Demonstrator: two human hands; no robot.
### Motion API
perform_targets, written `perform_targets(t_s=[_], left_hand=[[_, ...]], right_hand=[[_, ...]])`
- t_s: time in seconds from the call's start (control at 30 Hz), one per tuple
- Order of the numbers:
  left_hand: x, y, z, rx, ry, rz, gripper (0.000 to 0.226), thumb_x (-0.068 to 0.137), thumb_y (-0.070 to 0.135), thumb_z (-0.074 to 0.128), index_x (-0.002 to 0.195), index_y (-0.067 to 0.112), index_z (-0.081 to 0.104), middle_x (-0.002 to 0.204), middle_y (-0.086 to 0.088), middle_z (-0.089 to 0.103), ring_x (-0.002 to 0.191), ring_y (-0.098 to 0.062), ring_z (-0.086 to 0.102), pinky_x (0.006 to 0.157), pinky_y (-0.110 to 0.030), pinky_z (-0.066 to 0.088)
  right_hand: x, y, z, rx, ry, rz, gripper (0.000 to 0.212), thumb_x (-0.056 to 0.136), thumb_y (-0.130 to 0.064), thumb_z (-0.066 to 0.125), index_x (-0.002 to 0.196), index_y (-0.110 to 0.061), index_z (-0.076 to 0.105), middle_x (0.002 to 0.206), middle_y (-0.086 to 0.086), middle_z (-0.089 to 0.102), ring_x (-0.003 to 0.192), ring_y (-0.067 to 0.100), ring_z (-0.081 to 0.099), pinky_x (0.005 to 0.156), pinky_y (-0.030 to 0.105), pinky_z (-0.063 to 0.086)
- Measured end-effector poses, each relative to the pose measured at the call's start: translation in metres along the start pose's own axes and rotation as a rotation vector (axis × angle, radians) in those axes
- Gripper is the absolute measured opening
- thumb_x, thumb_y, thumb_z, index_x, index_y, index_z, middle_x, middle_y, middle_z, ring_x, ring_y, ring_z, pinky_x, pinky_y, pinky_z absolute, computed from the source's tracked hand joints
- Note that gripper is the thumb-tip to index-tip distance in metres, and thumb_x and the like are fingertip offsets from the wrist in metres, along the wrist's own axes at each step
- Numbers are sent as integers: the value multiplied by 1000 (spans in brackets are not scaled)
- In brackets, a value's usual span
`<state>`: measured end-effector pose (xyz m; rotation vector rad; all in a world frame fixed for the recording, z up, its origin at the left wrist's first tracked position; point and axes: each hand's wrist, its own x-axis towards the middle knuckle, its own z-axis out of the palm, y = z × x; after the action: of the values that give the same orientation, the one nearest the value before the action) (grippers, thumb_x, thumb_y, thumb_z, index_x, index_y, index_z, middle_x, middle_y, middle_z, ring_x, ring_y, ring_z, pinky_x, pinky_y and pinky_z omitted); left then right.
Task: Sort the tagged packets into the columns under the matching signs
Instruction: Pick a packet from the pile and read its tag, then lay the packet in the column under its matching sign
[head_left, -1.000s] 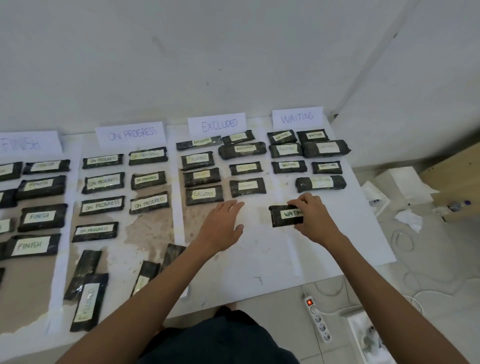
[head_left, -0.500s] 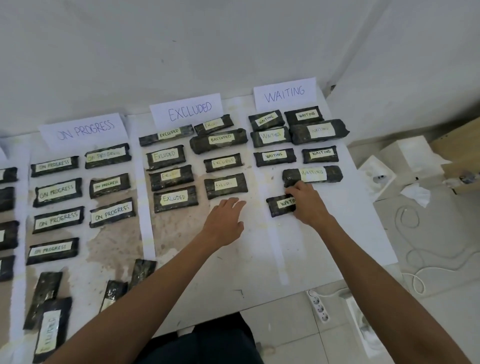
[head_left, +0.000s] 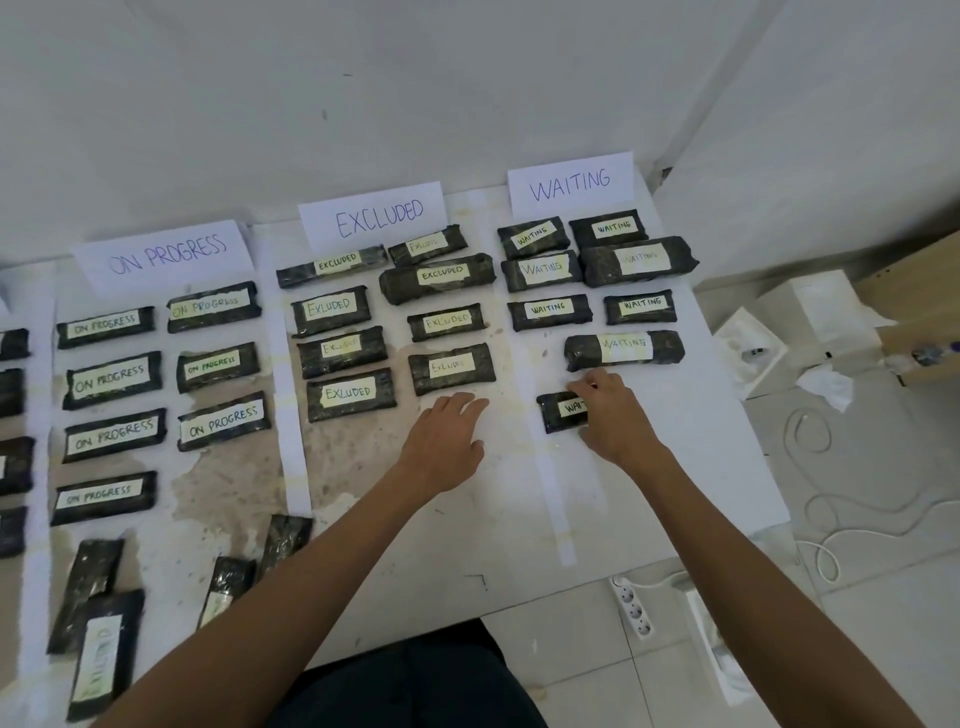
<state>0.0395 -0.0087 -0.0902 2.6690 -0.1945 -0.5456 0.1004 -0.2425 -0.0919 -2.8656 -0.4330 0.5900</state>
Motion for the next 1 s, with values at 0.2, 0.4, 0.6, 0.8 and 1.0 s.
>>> perform_targets(t_s=[0.2, 0.4, 0.6, 0.8, 1.0], left_hand=[[-40, -18, -12, -11, 76, 1, 56, 91, 24, 49, 144, 16, 30, 147, -6, 35, 133, -25, 33, 107, -38, 33], [-109, -55, -11, -57, 156, -81, 54, 90, 25, 51, 141, 17, 35, 142, -4, 41, 129, -25, 37, 105, -39, 36], [-177, -99, 3, -113, 190, -205, 52, 89, 24, 54, 138, 15, 40, 137, -6, 46, 125, -28, 42, 100, -42, 40], [-235, -138, 26, -113, 240, -375, 51, 83, 16, 58, 132, 9, 47, 134, -14, 48, 119, -34, 45, 95, -43, 44], [-271, -168, 48, -30, 246, -449, 51, 70, 4, 69, 120, 13, 61, 118, -22, 58, 103, -43, 55, 72, -47, 53]], right_hand=[[-30, -57, -1, 108, -41, -154, 68, 75, -18, 77, 136, -16, 47, 130, 5, 44, 115, 23, 46, 95, 35, 45], [-53, -128, 13, 95, -67, -294, 64, 79, -22, 74, 136, -21, 45, 133, 2, 42, 115, 22, 47, 92, 35, 46], [-66, -191, 35, 56, -111, -420, 61, 80, -21, 72, 136, -19, 46, 131, 3, 43, 112, 23, 49, 92, 37, 47], [-67, -254, 68, -79, -146, -601, 55, 83, -5, 64, 135, -15, 47, 132, 7, 45, 110, 28, 49, 88, 38, 46], [-52, -311, 116, -330, -136, -935, 45, 81, 9, 58, 123, -6, 54, 130, 14, 51, 115, 35, 48, 86, 46, 48]])
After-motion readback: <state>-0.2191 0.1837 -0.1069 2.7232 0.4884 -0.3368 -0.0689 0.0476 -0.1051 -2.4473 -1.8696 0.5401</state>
